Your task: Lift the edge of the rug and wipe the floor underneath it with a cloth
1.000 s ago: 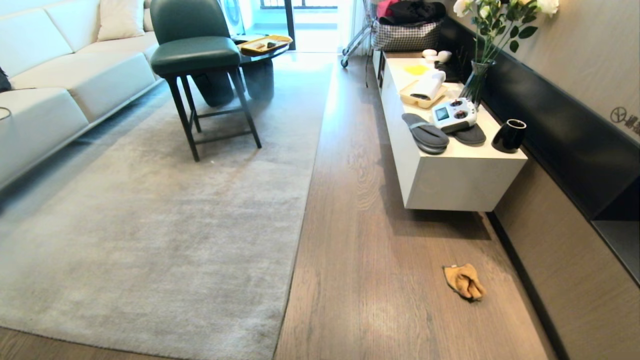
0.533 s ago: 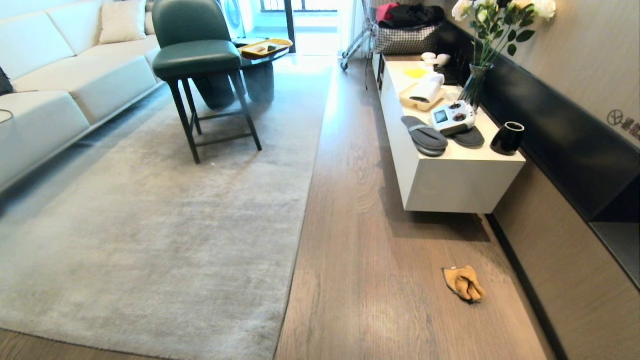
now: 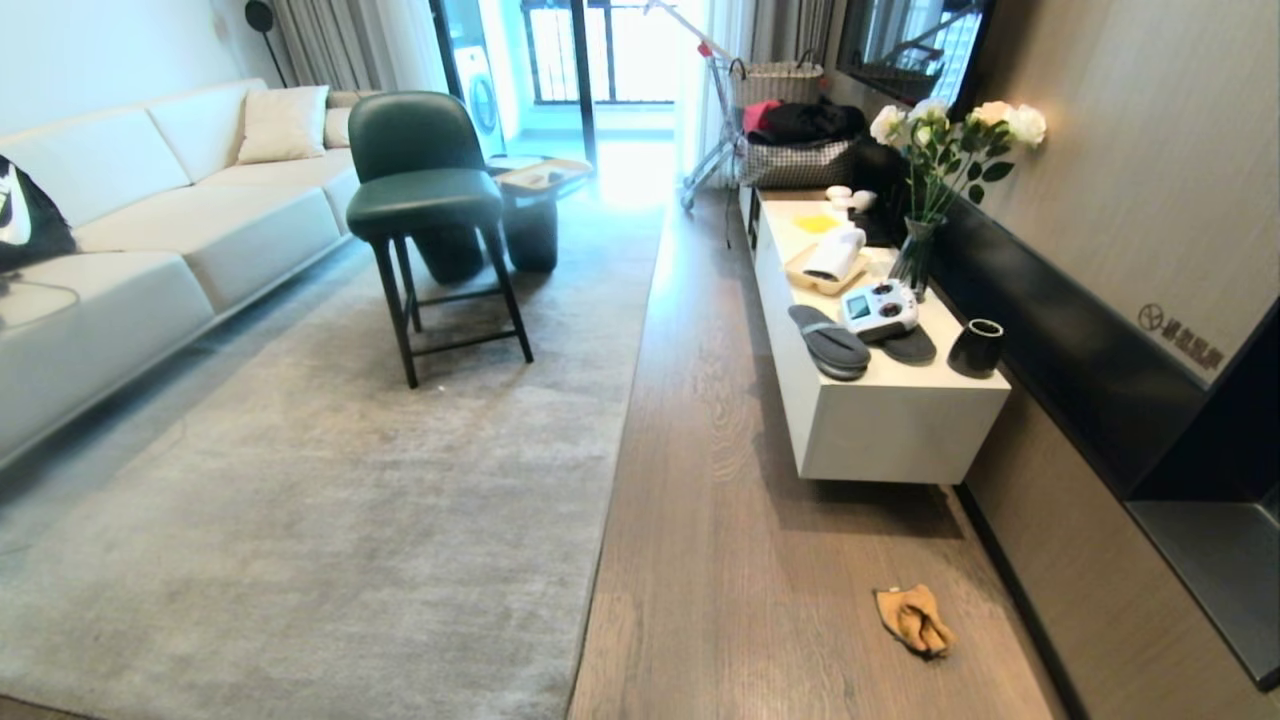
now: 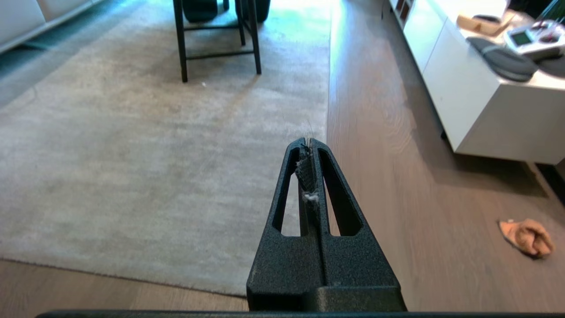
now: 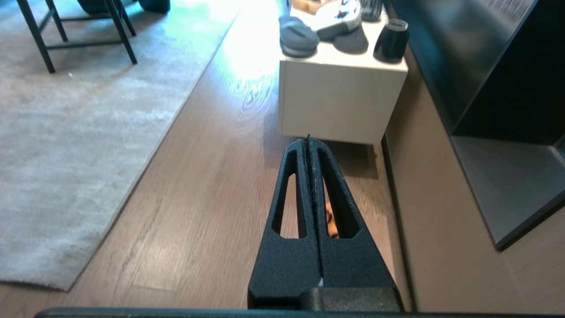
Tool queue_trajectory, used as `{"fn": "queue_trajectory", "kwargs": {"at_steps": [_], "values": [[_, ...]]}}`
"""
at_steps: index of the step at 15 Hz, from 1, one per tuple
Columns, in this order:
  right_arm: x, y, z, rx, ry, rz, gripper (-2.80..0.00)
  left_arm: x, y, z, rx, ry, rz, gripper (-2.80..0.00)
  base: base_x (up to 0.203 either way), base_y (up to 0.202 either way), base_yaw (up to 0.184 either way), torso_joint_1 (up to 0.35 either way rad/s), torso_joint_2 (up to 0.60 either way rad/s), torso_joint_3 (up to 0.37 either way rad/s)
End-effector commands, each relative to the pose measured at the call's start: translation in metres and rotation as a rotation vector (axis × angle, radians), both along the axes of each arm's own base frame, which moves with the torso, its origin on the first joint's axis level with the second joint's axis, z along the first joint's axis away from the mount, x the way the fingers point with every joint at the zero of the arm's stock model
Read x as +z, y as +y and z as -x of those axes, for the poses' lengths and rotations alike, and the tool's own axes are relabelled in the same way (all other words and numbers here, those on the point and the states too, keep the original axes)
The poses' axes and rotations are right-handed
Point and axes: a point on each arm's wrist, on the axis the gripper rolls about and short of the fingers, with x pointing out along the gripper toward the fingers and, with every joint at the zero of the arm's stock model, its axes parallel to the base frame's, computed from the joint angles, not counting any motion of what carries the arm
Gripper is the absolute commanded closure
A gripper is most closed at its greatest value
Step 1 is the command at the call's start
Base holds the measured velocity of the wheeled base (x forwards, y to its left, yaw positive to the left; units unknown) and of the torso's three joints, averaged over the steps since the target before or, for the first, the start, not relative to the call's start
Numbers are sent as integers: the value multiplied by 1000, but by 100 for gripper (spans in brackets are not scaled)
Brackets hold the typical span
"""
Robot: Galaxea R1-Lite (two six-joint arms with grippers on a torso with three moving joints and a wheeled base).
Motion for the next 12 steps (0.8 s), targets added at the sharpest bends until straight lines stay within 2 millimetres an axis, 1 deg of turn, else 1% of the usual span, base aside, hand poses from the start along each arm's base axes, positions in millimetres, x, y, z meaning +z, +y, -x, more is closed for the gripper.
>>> {"fn": "queue_trajectory", "kwargs": {"at_steps": [1, 4, 12], "values": [[0, 0, 0, 1, 1, 1, 0, 0, 0, 0, 0, 0, 1, 0, 0, 0, 0, 30, -440, -204], [0, 0, 0, 1, 1, 1, 0, 0, 0, 0, 0, 0, 1, 0, 0, 0, 0, 50, -458, -186], [0, 0, 0, 1, 1, 1, 0, 0, 0, 0, 0, 0, 1, 0, 0, 0, 0, 129, -483, -163]]}}
